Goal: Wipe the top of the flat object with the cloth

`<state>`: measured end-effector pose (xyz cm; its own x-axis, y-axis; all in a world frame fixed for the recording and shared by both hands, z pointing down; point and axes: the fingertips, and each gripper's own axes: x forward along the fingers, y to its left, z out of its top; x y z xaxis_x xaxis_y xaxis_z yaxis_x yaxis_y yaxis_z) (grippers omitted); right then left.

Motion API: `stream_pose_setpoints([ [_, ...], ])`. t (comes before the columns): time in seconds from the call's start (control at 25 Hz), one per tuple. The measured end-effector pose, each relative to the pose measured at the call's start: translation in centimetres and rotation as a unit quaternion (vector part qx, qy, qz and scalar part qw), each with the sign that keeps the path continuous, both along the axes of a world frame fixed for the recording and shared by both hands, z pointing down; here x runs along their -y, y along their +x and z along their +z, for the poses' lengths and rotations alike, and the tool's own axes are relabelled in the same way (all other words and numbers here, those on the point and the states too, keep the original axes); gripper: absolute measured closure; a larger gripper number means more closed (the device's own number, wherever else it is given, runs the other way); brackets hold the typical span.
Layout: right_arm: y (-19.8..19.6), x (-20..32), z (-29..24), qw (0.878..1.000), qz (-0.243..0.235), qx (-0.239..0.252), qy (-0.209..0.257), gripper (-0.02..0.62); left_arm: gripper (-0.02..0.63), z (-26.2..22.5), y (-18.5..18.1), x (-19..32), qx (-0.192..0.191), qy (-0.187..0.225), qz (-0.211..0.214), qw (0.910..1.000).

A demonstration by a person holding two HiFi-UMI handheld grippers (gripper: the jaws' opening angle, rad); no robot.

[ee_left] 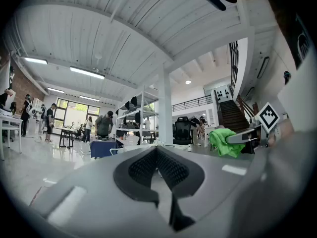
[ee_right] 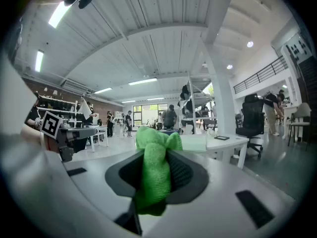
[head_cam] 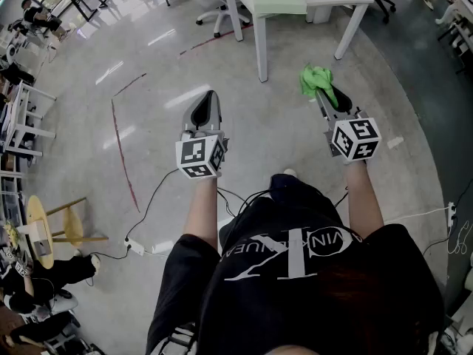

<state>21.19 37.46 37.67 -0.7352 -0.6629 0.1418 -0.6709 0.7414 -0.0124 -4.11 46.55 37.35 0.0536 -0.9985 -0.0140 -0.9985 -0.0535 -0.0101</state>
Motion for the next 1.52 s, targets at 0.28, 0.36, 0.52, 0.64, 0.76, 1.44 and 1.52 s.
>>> stream_pose_setpoints([
  [0.28,-0.3,0.2,-0.3,1.0,-0.002,0.006,-0.003,0.486,0.595,-0.1,-0.8,-0.1,-0.014,-0.002,-0.011,0.9999],
  [0.36,-0.4,0.1,-0.3,1.0,-0.003,0.006,-0.003,0.486,0.595,-0.1,-0.9,-0.1,-0.017,0.0,-0.012,0.9998],
  [0.52,-0.3,0.5,0.3,1.0,-0.006,0.008,-0.008,0.486,0.595,0.8,-1.0,0.5,-0.018,-0.004,-0.01,0.9998],
  [0.64,-0.4,1.6,0.6,1.0,0.0,0.016,-0.016,0.486,0.595,1.0,-1.2,1.4,-0.025,-0.008,-0.01,0.9996],
  [0.76,-1.2,3.3,0.9,1.0,0.001,0.019,-0.018,0.486,0.595,1.3,-2.0,3.1,-0.027,-0.012,-0.012,0.9995],
  [1.44,-7.5,20.2,1.2,0.999,-0.001,0.017,-0.036,0.486,0.595,1.1,-8.1,19.9,-0.023,-0.026,-0.009,0.9993],
  [1.52,-7.8,22.1,1.3,0.999,-0.003,0.017,-0.039,0.486,0.595,1.2,-8.4,21.8,-0.023,-0.029,-0.01,0.9993],
])
